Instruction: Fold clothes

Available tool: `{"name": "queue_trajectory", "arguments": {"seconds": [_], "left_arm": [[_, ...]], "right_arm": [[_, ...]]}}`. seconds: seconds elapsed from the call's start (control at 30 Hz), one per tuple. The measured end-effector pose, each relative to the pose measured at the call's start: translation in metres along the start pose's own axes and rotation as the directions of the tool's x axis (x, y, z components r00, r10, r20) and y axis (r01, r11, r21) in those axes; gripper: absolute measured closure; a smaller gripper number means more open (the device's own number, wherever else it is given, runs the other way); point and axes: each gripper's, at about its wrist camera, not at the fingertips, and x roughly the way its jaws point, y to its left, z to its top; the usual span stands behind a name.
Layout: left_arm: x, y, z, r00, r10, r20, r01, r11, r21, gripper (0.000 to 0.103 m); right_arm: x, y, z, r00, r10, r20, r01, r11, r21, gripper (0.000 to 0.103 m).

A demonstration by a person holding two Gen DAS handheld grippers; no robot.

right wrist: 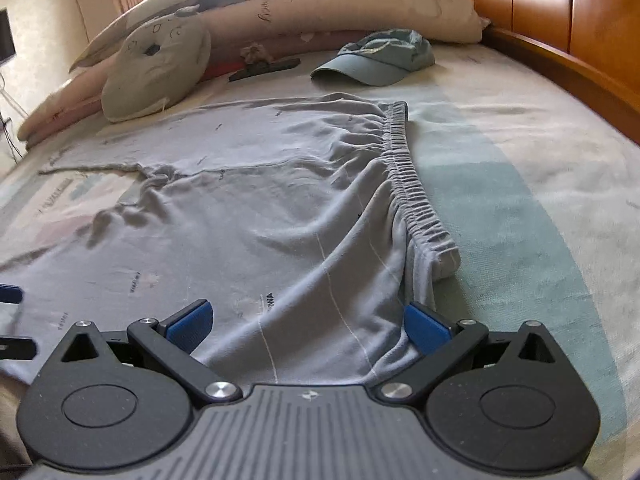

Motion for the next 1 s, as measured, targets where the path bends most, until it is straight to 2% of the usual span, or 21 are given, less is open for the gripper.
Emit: {"name": "queue_trajectory", "arguments": {"seconds": [0.13,0.33,0.5,0.7,0.77,0.87,0.93,1.0], "left_arm": [[0.006,-0.016,0.011,0.999,-0.036,0.02,0.035,0.999,0.038,0.001],[0.01,-0.038,0.013,0.998,-0.057,0.015,0.054,0.989,0.137,0.001],[0.012,-0.039,0.013,0.998,-0.069,0.008,0.067,0.987,0.144,0.001],[0.014,-0.036,0.012,0.997,-0.079,-0.004,0.079,0.987,0.139,0.001],[0.017,-0.036,0.011,0.997,-0.074,-0.015,0.075,0.987,0.139,0.001],[0.022,-0.034,0.011,0.997,-0.071,-0.032,0.074,0.989,0.124,0.001],[0.024,-0.033,0.011,0.996,-0.075,-0.038,0.078,0.991,0.113,0.001],[0.026,-0.031,0.011,0.996,-0.075,-0.048,0.08,0.992,0.101,0.001]], "right_arm": [[-0.008,-0.018,0.02,0.997,0.078,0.017,-0.079,0.993,0.084,0.0],[-0.013,-0.046,0.063,0.989,0.124,0.078,-0.133,0.983,0.128,0.0],[0.009,-0.064,0.097,0.988,0.135,0.068,-0.139,0.988,0.063,0.0],[0.048,-0.099,0.134,0.974,0.219,0.066,-0.226,0.966,0.126,0.0],[0.063,-0.113,0.143,0.959,0.277,0.066,-0.285,0.942,0.176,0.0],[0.091,-0.136,0.155,0.923,0.38,0.057,-0.38,0.879,0.288,0.0],[0.108,-0.149,0.16,0.905,0.42,0.072,-0.416,0.836,0.358,0.0],[0.123,-0.155,0.165,0.894,0.443,0.064,-0.431,0.814,0.391,0.0]]}}
